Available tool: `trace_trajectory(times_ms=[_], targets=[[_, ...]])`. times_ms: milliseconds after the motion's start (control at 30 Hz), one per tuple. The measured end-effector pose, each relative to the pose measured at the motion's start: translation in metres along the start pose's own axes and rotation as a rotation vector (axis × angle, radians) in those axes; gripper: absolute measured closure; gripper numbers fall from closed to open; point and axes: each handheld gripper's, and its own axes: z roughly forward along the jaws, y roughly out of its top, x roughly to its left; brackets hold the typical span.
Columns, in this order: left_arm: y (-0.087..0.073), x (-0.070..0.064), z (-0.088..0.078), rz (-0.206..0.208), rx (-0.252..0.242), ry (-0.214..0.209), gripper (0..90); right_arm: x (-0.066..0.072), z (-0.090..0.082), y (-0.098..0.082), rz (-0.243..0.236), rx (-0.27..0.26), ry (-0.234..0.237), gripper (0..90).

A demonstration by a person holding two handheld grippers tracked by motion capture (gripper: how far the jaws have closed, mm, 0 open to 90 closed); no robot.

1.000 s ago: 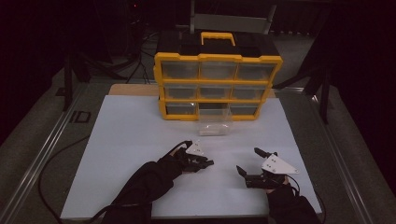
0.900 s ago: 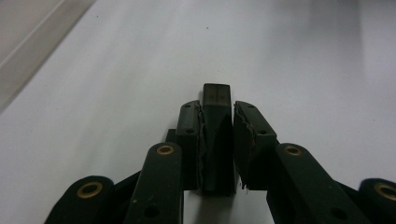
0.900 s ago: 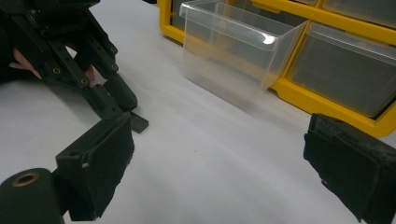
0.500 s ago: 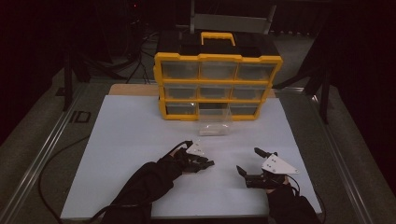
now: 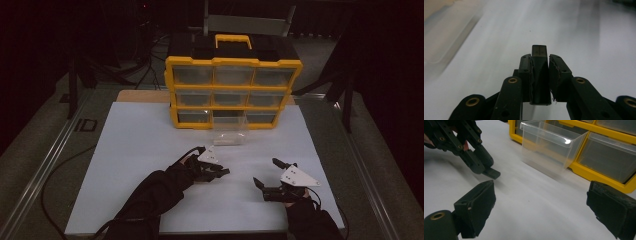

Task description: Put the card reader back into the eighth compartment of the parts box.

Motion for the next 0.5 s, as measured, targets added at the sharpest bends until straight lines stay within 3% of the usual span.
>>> trace_trajectory(times_ms=[500], targets=[[0.016,0.001,-0.021,0.010,-0.036,0.006,73.9,0.000,0.000,0.000,0.002,-0.002,-0.001,8.2]])
